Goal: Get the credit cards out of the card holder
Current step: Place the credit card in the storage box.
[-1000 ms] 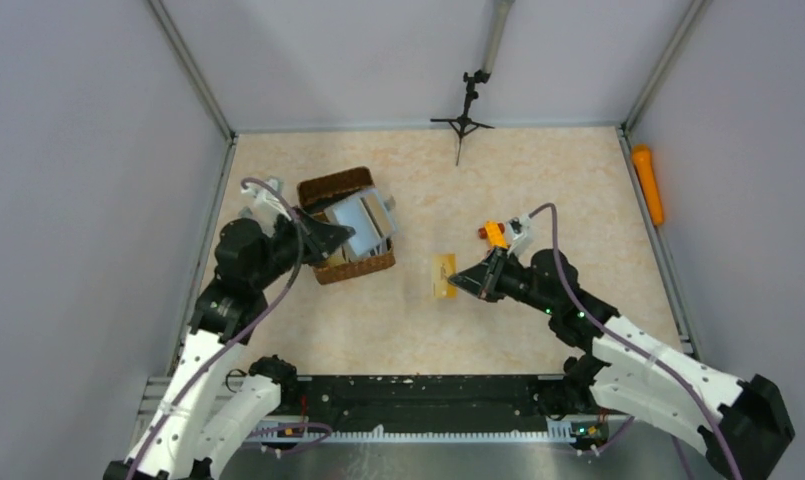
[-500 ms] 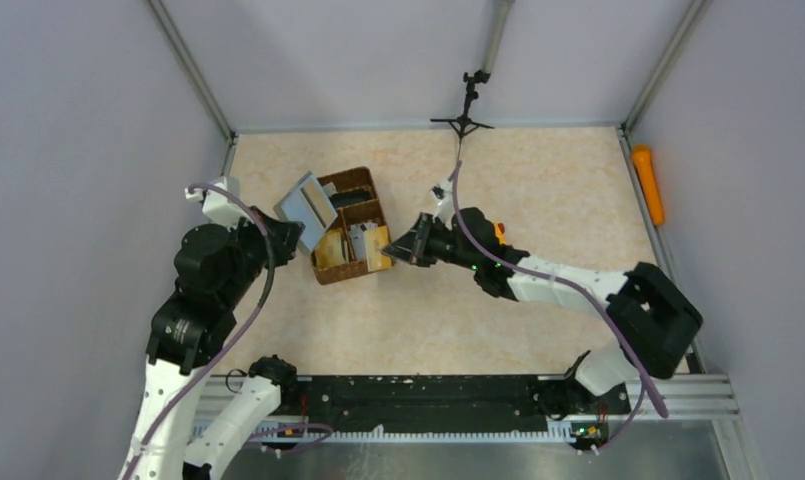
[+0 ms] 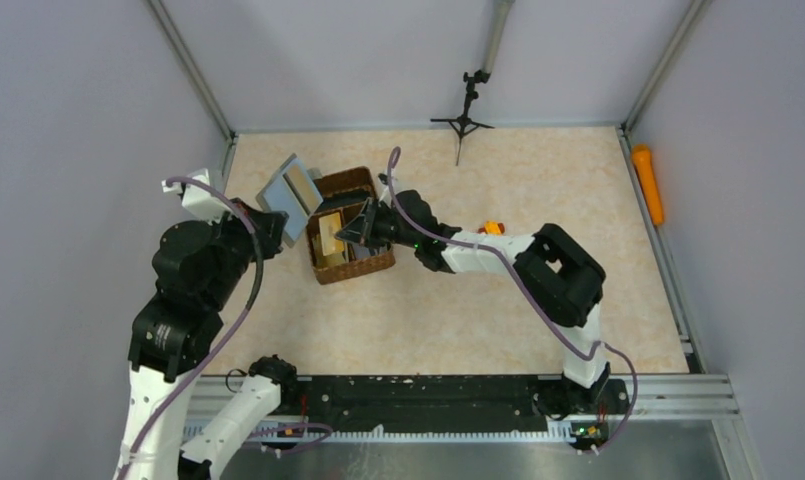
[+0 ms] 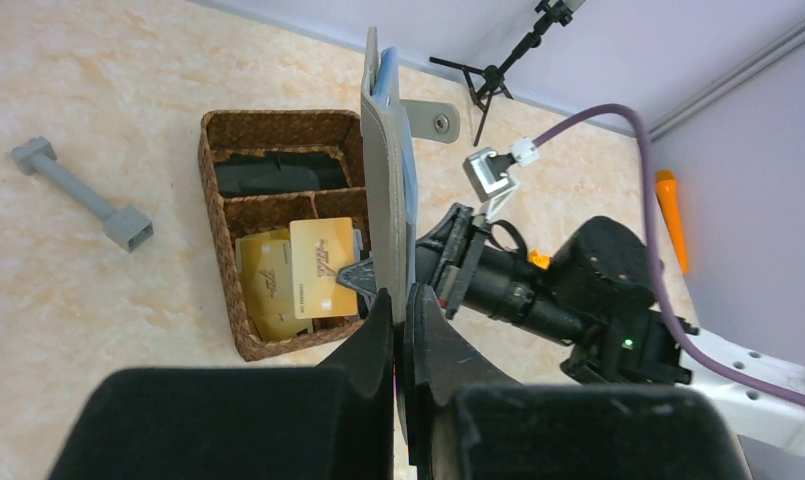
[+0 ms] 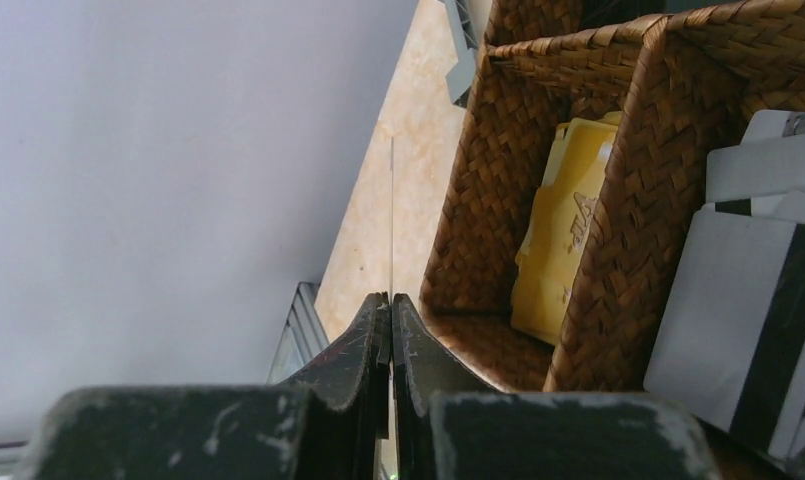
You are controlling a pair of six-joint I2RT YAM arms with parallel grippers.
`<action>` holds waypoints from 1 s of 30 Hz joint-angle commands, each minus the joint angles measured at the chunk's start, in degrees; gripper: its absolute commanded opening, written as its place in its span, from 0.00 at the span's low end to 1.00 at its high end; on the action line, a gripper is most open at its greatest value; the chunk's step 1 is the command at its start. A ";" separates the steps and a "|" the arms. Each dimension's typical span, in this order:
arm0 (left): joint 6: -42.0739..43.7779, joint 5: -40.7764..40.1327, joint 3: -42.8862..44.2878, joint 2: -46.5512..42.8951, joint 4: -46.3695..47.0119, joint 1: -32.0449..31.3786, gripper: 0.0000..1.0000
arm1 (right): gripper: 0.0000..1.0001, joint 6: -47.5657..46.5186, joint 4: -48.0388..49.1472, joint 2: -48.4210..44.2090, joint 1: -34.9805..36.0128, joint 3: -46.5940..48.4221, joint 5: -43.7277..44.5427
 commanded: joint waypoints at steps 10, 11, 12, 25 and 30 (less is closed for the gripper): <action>1.38 -0.33 1.89 1.00 1.44 0.15 0.00 | 0.00 -0.96 -2.27 12.77 1.70 14.00 1.40; 1.38 -0.25 1.86 1.02 1.40 0.14 0.00 | 0.00 -1.09 -2.69 13.35 1.82 14.81 1.50; 1.33 -0.17 1.83 1.09 1.52 0.14 0.00 | 0.00 -1.28 -3.32 13.95 1.87 15.53 1.60; -0.46 5.19 -0.70 0.47 3.71 0.14 0.00 | 0.33 -9.91 -7.95 0.68 1.20 7.01 3.95; -2.26 11.12 -3.37 -0.09 5.73 0.15 0.00 | 0.46 -13.87 -6.65 -11.60 1.00 -5.06 8.28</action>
